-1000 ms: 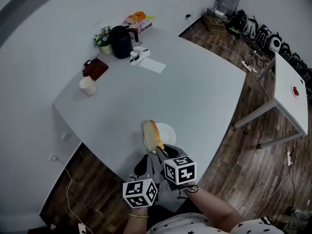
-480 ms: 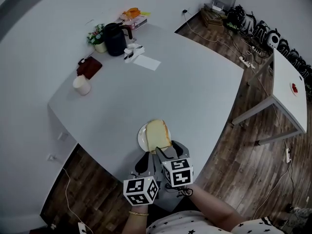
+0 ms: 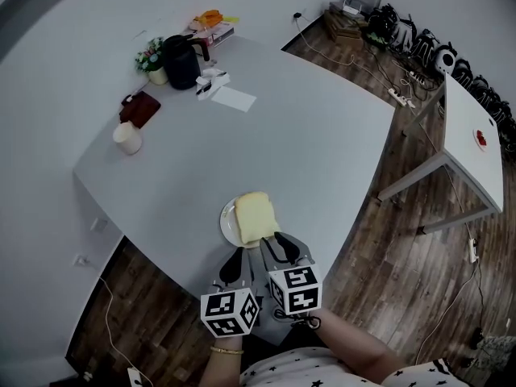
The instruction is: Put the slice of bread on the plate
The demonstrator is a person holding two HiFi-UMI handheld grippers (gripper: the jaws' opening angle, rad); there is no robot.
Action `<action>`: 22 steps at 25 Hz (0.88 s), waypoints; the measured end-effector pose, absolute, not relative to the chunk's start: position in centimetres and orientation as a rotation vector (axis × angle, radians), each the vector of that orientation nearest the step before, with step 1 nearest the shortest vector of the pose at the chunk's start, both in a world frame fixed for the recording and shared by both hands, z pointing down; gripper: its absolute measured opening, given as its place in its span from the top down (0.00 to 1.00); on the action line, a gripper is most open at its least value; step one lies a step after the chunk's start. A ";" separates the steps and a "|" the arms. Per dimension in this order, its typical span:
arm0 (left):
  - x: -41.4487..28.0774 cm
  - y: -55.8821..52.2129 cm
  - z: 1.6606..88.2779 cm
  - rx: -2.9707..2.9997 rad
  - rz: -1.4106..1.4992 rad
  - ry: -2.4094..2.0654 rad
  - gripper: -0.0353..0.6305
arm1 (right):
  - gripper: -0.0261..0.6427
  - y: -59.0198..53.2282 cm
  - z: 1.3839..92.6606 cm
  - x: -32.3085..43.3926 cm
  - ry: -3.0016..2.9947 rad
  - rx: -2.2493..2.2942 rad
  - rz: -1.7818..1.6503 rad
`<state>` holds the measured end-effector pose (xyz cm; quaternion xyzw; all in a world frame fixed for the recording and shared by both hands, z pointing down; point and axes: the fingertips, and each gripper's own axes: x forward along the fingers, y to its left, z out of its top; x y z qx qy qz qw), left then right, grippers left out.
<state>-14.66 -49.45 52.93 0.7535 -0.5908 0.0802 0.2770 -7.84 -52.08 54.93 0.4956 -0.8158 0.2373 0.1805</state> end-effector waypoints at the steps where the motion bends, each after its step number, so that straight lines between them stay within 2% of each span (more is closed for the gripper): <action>1: -14.6 -49.4 52.8 2.026 0.216 -1.587 0.94 | 0.82 -51.8 54.7 -7.9 -2.314 1.400 0.676; 2: -14.7 -49.3 52.8 2.028 0.215 -1.587 0.94 | 0.96 -51.6 54.5 -7.9 -2.324 1.396 0.683; 22: -15.5 -47.9 51.1 2.069 0.217 -1.591 0.94 | 0.96 -48.9 52.2 -8.4 -2.330 1.416 0.632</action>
